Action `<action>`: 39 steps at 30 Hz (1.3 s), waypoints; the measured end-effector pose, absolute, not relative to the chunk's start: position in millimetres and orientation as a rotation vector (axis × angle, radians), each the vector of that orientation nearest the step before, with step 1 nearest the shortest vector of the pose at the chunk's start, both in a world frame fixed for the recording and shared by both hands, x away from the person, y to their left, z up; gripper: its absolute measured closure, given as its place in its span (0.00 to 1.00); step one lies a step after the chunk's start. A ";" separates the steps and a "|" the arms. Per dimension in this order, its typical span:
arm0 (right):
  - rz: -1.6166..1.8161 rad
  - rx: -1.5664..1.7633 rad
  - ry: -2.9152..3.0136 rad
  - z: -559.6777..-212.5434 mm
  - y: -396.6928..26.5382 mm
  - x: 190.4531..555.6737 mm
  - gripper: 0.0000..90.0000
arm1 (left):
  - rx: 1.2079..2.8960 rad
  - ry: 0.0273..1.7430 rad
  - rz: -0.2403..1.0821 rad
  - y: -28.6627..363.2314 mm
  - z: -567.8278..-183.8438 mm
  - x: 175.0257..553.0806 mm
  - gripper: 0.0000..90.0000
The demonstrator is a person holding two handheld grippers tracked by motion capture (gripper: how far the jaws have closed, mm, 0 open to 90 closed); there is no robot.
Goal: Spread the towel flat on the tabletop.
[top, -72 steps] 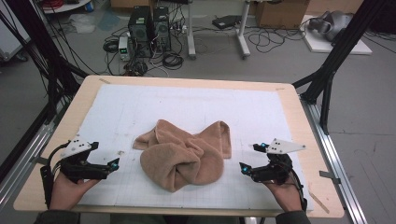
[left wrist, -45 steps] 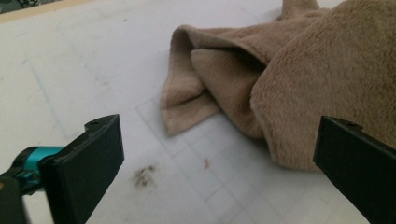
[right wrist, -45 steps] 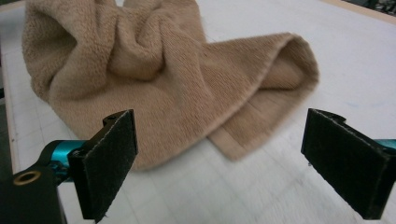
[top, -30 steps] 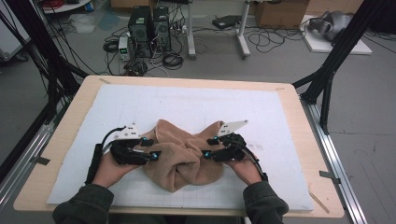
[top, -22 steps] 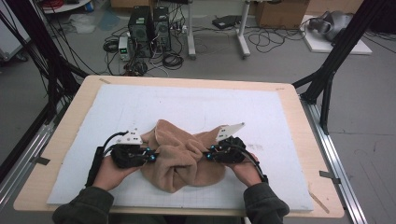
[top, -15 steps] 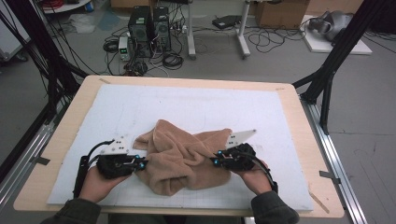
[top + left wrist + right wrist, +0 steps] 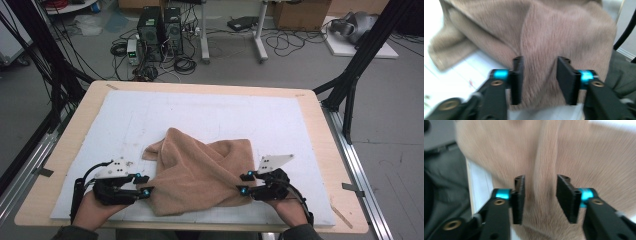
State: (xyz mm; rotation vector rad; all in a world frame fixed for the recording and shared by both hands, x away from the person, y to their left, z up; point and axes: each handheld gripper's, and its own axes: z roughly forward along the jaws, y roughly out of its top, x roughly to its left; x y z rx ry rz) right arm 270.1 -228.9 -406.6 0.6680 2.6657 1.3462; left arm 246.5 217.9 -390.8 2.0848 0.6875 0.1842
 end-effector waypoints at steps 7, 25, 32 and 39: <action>1.318 0.674 2.582 -384.7 -231.7 306.0 0.56 | 2.040 0.678 0.230 195.6 -367.2 291.8 0.51; 1.099 0.670 2.749 -423.2 -206.9 339.8 0.93 | 2.258 0.724 0.128 166.0 -410.3 344.2 0.99; 1.247 0.652 2.703 -412.3 -218.0 312.1 0.93 | 2.206 0.717 0.173 191.7 -401.4 306.9 1.00; 1.227 0.590 2.774 -420.4 -209.1 279.5 0.94 | 2.154 0.723 0.145 215.8 -401.8 267.7 1.00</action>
